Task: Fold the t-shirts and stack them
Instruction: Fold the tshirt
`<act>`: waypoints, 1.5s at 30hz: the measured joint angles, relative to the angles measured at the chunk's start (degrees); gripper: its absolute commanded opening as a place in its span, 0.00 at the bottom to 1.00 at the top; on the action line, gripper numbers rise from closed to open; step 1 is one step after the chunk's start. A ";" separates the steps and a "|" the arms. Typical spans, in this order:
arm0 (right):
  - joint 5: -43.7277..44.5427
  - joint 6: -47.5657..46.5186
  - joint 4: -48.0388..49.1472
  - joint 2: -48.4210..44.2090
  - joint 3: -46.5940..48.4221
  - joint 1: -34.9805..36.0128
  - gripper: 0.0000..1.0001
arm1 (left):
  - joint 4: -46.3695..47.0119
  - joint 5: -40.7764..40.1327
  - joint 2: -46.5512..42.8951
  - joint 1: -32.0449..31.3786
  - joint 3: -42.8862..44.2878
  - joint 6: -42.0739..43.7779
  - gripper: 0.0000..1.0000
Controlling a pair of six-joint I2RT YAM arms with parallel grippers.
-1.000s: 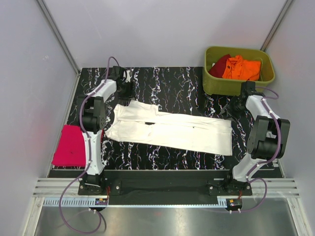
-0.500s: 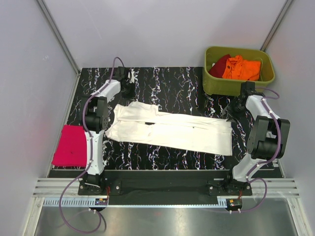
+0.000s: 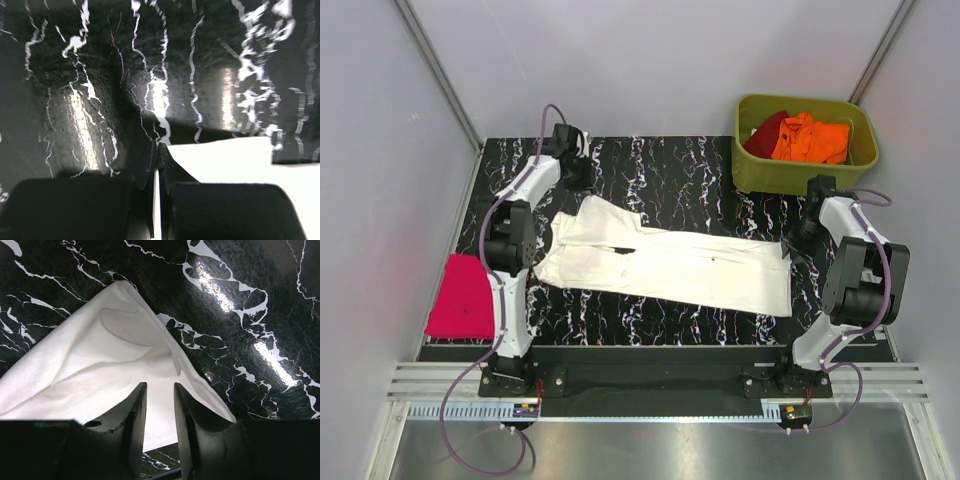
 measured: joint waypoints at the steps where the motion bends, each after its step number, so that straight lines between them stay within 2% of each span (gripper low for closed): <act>1: 0.00 -0.31 0.20 0.02 -0.31 -0.02 0.34 | 0.02 0.02 -0.70 0.00 0.00 -0.22 0.00; 9: 1.14 -2.97 1.84 0.13 -0.74 -1.36 0.38 | 0.09 0.96 -3.32 -0.02 0.28 -1.66 0.00; 28: -3.39 -6.69 8.66 1.53 -4.02 -2.64 0.36 | 0.00 2.54 -3.32 -0.02 0.50 -3.37 0.00; 34: -5.11 -6.64 9.07 1.53 -4.92 -2.86 0.27 | -0.11 2.56 -3.32 -0.02 0.94 -3.41 0.00; 45: -5.09 -5.09 7.74 -0.76 -4.92 -2.86 0.00 | -0.74 2.58 -3.63 -0.02 2.71 -4.94 0.00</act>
